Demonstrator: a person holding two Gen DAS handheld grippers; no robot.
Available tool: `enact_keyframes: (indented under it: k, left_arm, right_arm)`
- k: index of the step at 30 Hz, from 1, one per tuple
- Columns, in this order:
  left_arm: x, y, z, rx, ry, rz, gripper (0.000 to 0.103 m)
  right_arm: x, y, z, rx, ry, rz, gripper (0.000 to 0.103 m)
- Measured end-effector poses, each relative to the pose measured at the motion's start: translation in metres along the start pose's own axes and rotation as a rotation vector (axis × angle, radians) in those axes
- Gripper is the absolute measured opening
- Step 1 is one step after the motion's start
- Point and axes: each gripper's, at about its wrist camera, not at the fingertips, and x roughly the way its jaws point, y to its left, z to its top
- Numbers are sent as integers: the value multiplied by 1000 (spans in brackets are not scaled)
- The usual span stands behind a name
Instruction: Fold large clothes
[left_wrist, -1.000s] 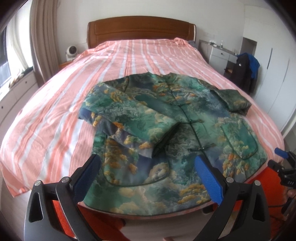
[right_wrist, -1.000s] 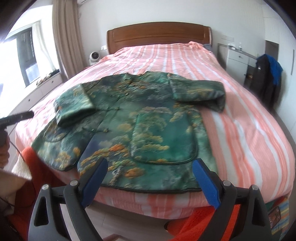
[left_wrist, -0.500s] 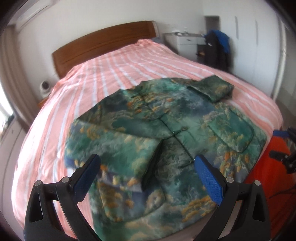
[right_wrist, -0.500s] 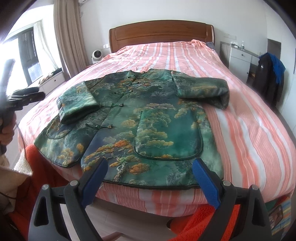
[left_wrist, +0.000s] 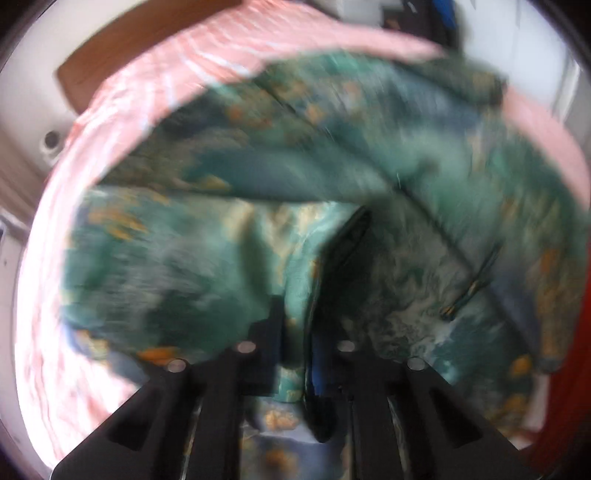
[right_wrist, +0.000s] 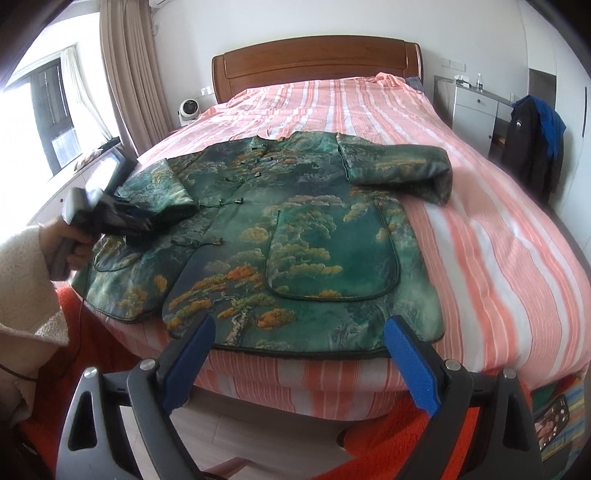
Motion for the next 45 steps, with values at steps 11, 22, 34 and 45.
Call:
enact_keyframes:
  k: [11, 22, 34, 45]
  left_arm:
    - [-115, 319, -134, -849, -181, 401, 21]
    - [-84, 338, -255, -1125, 26, 542, 79]
    - [-98, 201, -204, -940, -17, 445, 79]
    - [-101, 138, -108, -766, -178, 248, 86]
  right_arm:
    - [5, -15, 16, 6, -8, -14, 92]
    - [105, -64, 150, -265, 65, -149, 92]
    - [197, -111, 215, -155, 38, -316, 9]
    - [28, -399, 146, 396, 24, -766, 29]
